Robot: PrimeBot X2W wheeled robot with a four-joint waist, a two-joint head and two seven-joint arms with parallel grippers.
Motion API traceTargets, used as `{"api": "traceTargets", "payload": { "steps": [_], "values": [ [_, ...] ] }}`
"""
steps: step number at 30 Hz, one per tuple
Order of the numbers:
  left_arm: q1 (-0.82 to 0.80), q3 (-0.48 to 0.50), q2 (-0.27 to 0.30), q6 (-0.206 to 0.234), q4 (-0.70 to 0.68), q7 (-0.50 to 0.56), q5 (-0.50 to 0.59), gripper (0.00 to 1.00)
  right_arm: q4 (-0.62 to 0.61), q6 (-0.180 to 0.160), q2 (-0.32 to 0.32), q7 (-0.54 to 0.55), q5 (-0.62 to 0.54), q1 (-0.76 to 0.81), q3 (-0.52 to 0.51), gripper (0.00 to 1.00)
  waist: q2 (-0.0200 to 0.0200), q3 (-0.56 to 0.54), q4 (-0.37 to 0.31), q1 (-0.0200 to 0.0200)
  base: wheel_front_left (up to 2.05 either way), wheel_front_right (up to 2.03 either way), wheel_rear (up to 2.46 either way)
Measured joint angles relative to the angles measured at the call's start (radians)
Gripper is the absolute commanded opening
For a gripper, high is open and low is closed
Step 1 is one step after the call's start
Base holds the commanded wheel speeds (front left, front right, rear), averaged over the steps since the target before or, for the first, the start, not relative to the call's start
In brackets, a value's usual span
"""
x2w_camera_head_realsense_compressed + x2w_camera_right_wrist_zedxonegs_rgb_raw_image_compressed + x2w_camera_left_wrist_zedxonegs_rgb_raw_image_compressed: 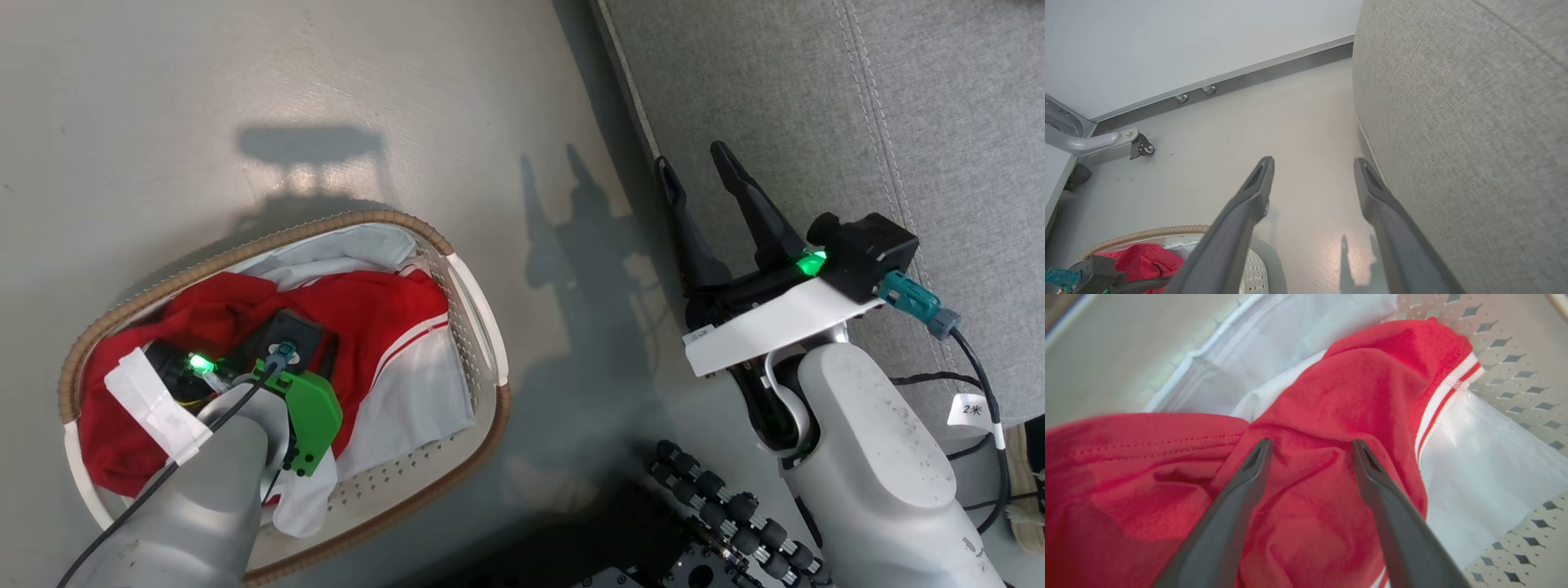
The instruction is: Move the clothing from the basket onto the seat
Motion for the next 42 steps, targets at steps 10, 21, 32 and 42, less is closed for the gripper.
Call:
{"api": "traceTargets", "payload": {
  "steps": [10,21,32,42],
  "values": [
    [-0.026,-0.006,0.015,0.013,0.008,-0.004,-0.003,1.00,-0.001,0.000,0.000,0.000,0.002,-0.007,0.000,1.00,0.0000,0.030,-0.005,0.0000,0.00,0.00,0.00],
    [-0.056,-0.025,0.028,0.027,0.033,-0.002,-0.005,1.00,-0.001,0.000,0.000,0.000,0.006,-0.007,0.003,1.00,0.0000,0.055,-0.008,0.0000,0.00,0.00,0.00],
    [-0.078,-0.054,0.034,0.024,0.056,0.084,-0.002,1.00,-0.003,0.000,0.000,0.000,0.006,-0.008,0.002,1.00,0.0000,0.079,-0.008,0.0000,0.00,0.00,0.00],
    [-0.070,-0.058,0.034,0.031,0.063,0.084,-0.019,0.00,0.005,0.000,0.001,0.000,0.012,-0.008,0.008,1.00,0.0000,0.054,-0.012,-0.0001,0.00,0.00,0.00]
  ]
}}
